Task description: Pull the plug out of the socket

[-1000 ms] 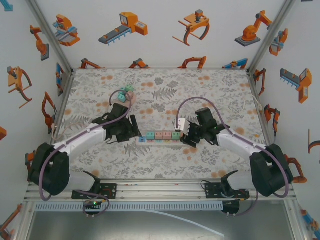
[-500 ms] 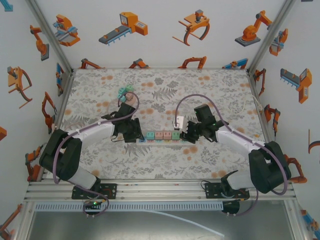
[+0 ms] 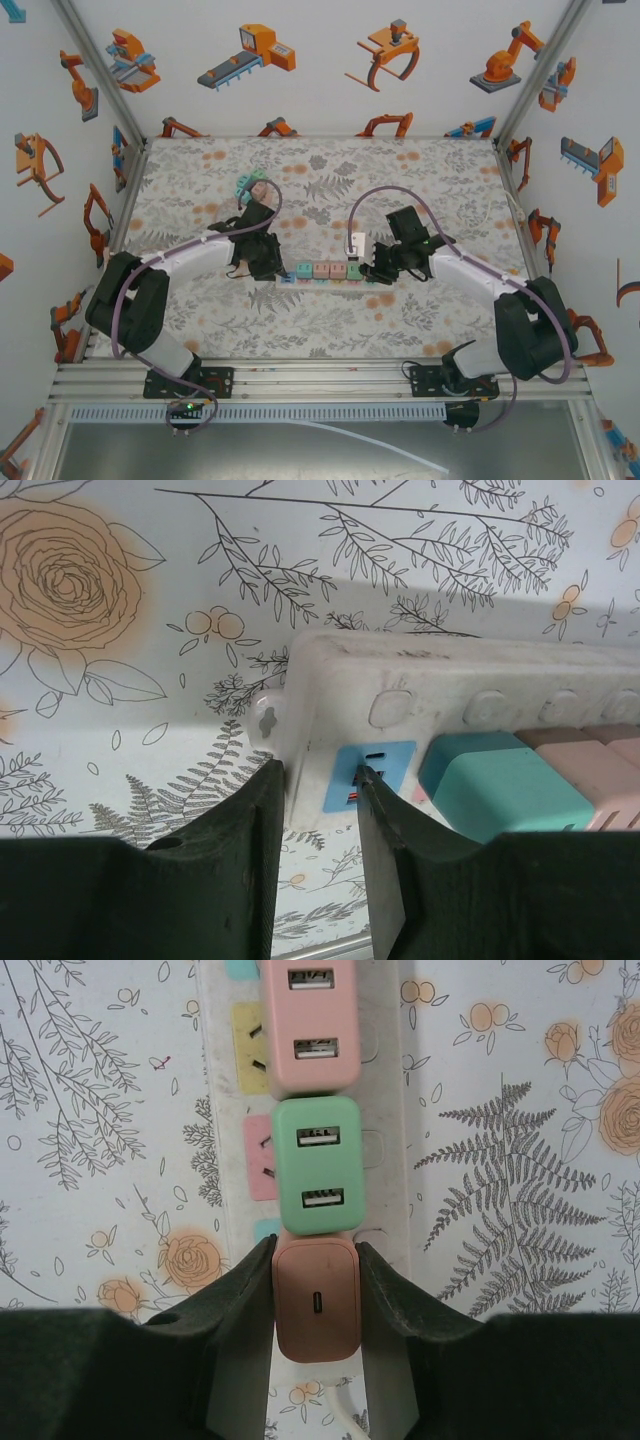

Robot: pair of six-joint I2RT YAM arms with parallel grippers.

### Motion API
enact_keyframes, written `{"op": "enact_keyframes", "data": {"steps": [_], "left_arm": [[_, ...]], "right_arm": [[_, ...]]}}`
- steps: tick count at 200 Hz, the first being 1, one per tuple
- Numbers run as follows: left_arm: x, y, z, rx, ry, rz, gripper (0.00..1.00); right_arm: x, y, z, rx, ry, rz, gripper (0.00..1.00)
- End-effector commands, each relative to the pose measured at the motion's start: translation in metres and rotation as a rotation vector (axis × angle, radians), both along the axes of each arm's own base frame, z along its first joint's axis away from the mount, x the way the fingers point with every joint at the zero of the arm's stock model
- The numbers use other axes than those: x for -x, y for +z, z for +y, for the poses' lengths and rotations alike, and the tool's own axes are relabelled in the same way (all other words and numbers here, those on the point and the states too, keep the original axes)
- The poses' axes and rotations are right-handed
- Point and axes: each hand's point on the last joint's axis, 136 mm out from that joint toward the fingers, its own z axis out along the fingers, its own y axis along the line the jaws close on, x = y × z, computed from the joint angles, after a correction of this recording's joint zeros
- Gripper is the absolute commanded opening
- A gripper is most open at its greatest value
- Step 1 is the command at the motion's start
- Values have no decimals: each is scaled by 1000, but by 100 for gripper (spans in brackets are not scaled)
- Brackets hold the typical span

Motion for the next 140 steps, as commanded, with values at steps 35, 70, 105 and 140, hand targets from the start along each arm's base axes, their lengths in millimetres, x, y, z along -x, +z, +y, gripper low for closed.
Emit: {"op": "enact_keyframes", "data": {"steps": [35, 70, 105, 140], "left_arm": [[19, -30, 37, -198, 64, 79, 35], [17, -29, 39, -207, 56, 64, 35], [15, -23, 41, -216, 60, 44, 35], [12, -16, 40, -210, 59, 24, 35]], "right_arm": [[-6, 31, 14, -88, 53, -18, 18], [-2, 16, 7, -5, 56, 51, 17], [-5, 31, 12, -50, 65, 12, 17], [-5, 43, 11, -63, 58, -24, 17]]}}
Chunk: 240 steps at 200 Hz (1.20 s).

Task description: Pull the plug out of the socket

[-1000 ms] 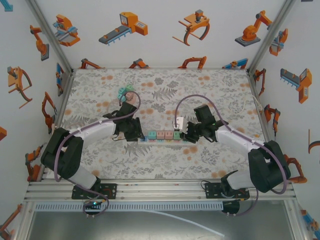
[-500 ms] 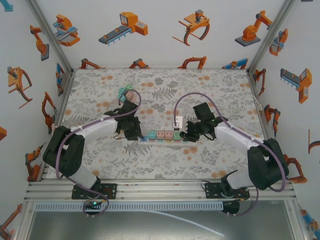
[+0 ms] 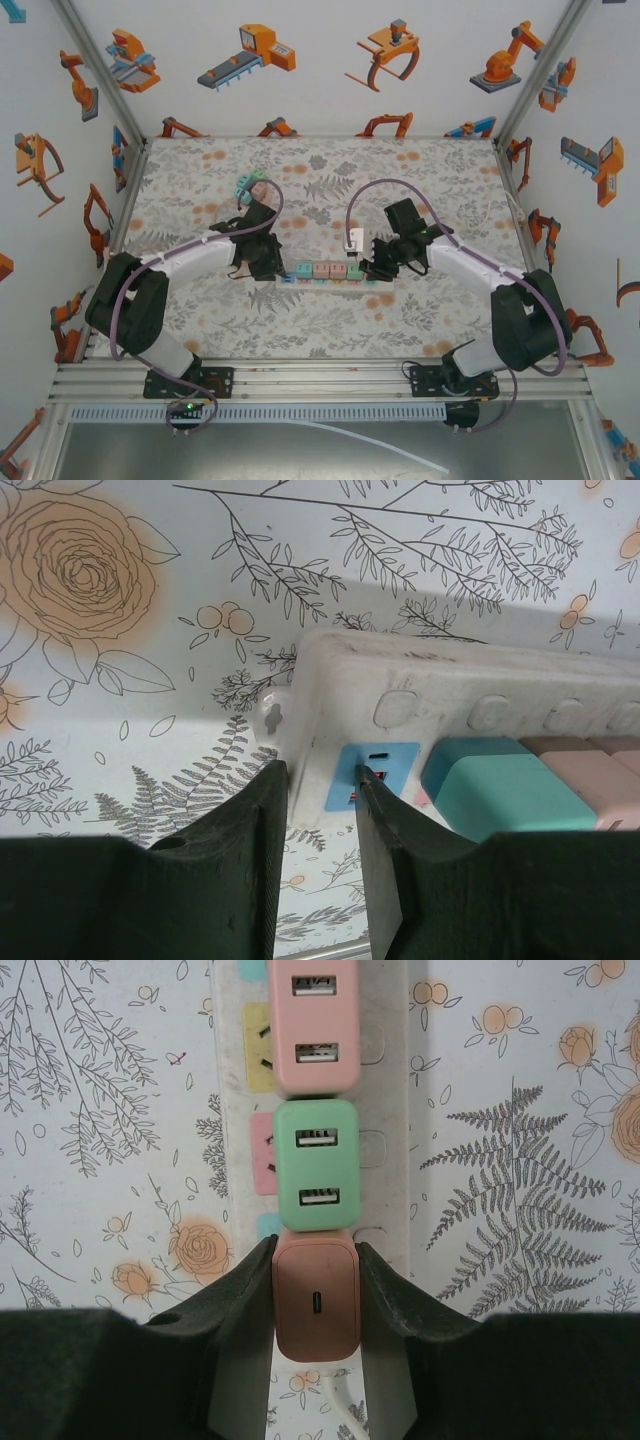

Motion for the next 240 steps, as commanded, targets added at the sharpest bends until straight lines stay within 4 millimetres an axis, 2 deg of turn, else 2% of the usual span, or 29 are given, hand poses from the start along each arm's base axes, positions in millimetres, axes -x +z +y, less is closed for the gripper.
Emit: {"op": "enact_keyframes", "data": {"steps": [1, 50, 88, 119, 129, 148, 171, 189, 204, 224, 240], "left_arm": [[13, -18, 36, -174, 30, 40, 35], [9, -8, 34, -165, 26, 17, 35], [3, 12, 25, -114, 9, -32, 36], [-6, 43, 11, -26, -21, -112, 43], [-9, 56, 11, -16, -24, -148, 44], [-13, 84, 11, 8, -39, -224, 46], [-12, 130, 4, 78, -114, -350, 50], [-5, 169, -2, 145, -198, -481, 53], [6, 201, -4, 195, -277, -595, 55], [26, 237, -7, 244, -405, -743, 60], [46, 256, -9, 246, -541, -838, 65]], "right_arm": [[-4, 37, 10, -85, 27, -74, 17], [-3, 61, 7, -119, 15, -136, 17], [-5, 89, 10, -188, -22, -163, 17], [-17, 134, 21, -381, -168, -153, 17], [-30, 154, 22, -478, -270, -151, 17], [-54, 182, 14, -632, -517, -71, 15], [-68, 197, 2, -757, -746, 75, 15], [-75, 200, -14, -856, -936, 185, 15], [-76, 195, -30, -921, -1084, 263, 14], [-70, 175, -52, -945, -1264, 359, 13], [-57, 153, -64, -910, -1358, 434, 13]]}}
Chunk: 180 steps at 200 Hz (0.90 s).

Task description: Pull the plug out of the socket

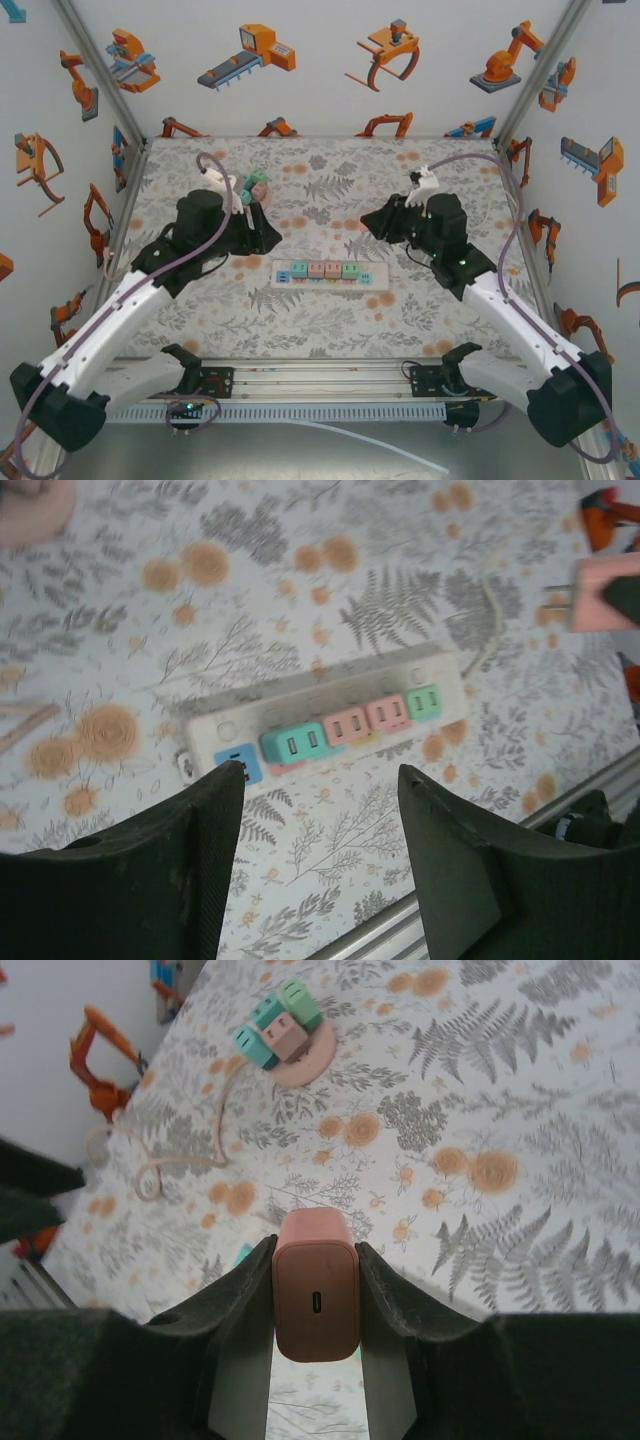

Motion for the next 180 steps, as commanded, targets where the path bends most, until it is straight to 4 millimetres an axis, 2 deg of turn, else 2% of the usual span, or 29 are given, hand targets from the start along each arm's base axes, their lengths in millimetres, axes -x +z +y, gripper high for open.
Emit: {"op": "enact_keyframes", "data": {"steps": [1, 26, 78, 110, 143, 180], "left_arm": [[27, 28, -11, -45, -224, -202, 66], [56, 34, -15, -123, -411, -336, 78], [102, 20, -35, -129, -714, -468, 100], [127, 7, -50, -149, -868, -536, 97], [136, 2, -61, -140, -938, -523, 97], [147, -6, -71, -133, -1005, -503, 97]], "right_arm": [[6, -21, -30, -155, -213, 195, 13], [32, -53, -36, -180, -218, 316, 14], [79, -132, -40, -223, -217, 548, 14], [95, -165, -31, -193, -203, 618, 15], [101, -190, -18, -160, -184, 634, 16], [100, -212, -16, -109, -210, 642, 24]]}}
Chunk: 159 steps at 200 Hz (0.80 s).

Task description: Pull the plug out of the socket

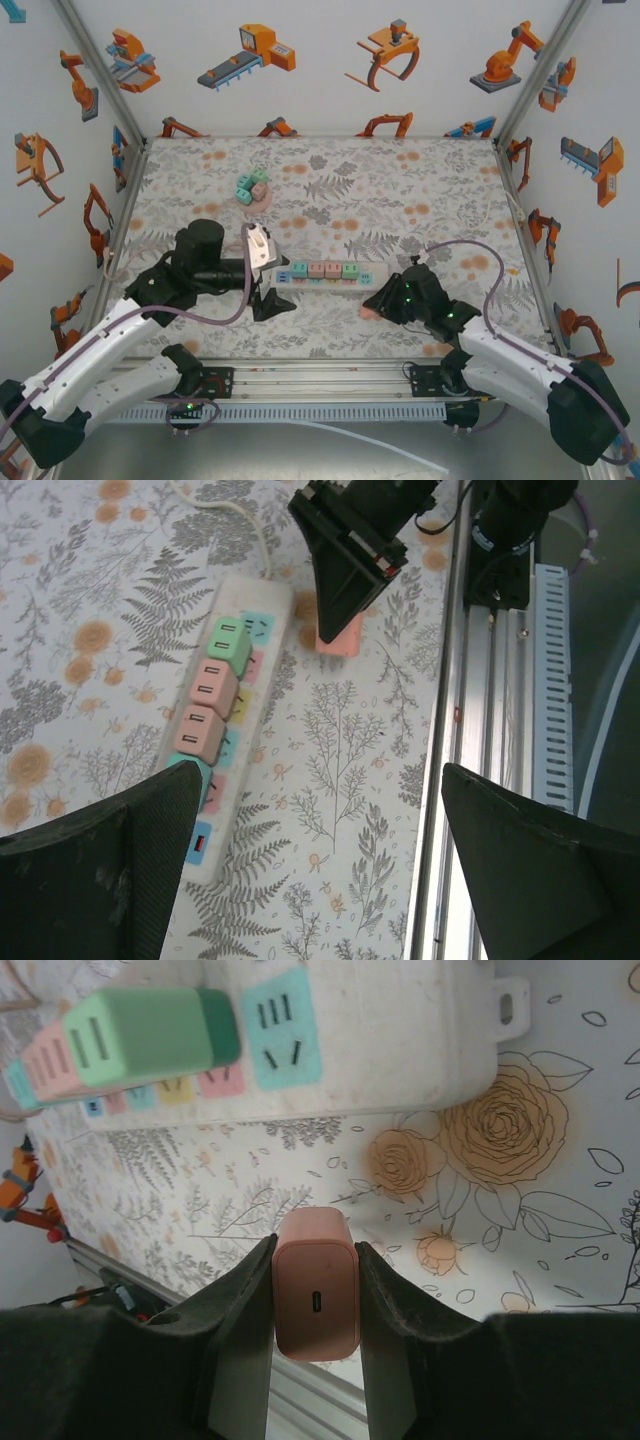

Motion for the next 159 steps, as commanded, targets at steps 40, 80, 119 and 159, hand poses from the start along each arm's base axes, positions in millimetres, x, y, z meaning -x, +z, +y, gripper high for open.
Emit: {"op": "enact_keyframes", "data": {"steps": [40, 80, 119, 159], "left_arm": [[10, -7, -10, -23, -79, -7, 97], [3, -11, -10, -46, -40, -15, 97], [-11, -10, -11, -39, 35, -23, 97], [-36, -6, -7, 11, 193, -51, 97]], "right_arm": [[-8, -16, -7, 38, -73, -33, 40], [-1, -27, -20, 77, -109, 7, 57], [-8, -3, -33, 116, -168, -49, 59], [-21, 44, -59, 190, -244, -224, 64]]}}
